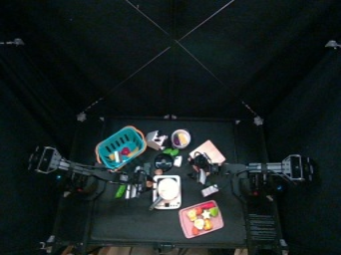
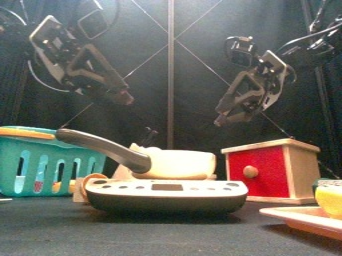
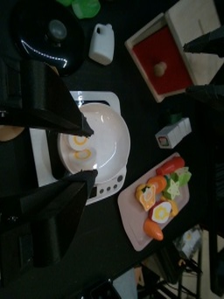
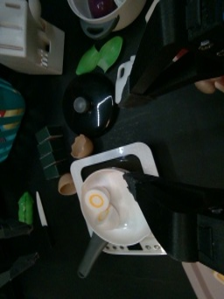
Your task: Grab egg hal
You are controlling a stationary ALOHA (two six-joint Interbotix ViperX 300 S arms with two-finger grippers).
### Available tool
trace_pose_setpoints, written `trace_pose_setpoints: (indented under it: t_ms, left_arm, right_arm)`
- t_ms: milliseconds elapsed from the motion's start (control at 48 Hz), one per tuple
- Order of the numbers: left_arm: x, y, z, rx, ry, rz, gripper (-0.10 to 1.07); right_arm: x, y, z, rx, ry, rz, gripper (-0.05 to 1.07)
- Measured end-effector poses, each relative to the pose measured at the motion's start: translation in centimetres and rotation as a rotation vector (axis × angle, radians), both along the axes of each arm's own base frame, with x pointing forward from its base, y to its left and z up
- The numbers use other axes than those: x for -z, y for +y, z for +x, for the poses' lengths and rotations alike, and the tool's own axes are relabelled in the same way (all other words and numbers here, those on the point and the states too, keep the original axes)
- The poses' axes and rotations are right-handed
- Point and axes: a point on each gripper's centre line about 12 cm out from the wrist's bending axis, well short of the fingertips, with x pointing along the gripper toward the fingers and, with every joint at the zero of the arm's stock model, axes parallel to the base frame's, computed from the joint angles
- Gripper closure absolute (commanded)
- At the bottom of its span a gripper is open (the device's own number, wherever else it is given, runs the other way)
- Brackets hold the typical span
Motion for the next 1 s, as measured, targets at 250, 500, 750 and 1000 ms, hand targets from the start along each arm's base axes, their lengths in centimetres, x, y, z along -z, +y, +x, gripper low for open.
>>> trace_pose_setpoints:
  t_ms: [250,500,750,1000]
  left_arm:
    - [1.6,0.3,2.2,0.005,0.187,0.042,0.05]
    - [2.4,0.7,4.0,0.066,0.199,0.164,0.03]
    - [4.5,1.5,4.7,0.090,0.275,0.235,0.04]
    - [5.0,1.8,4.6,0.099,0.293,0.259,0.04]
  right_arm:
    - [-0.5,0.1,-0.5,0.004,-0.021,0.005,0.10]
    - [0.3,0.3,-1.0,0.002,0.000,0.012,0.10]
    - [0.3,0.3,-1.1,0.003,0.003,0.015,0.10]
    - [0.4,0.3,-1.1,0.003,0.004,0.015,0.10]
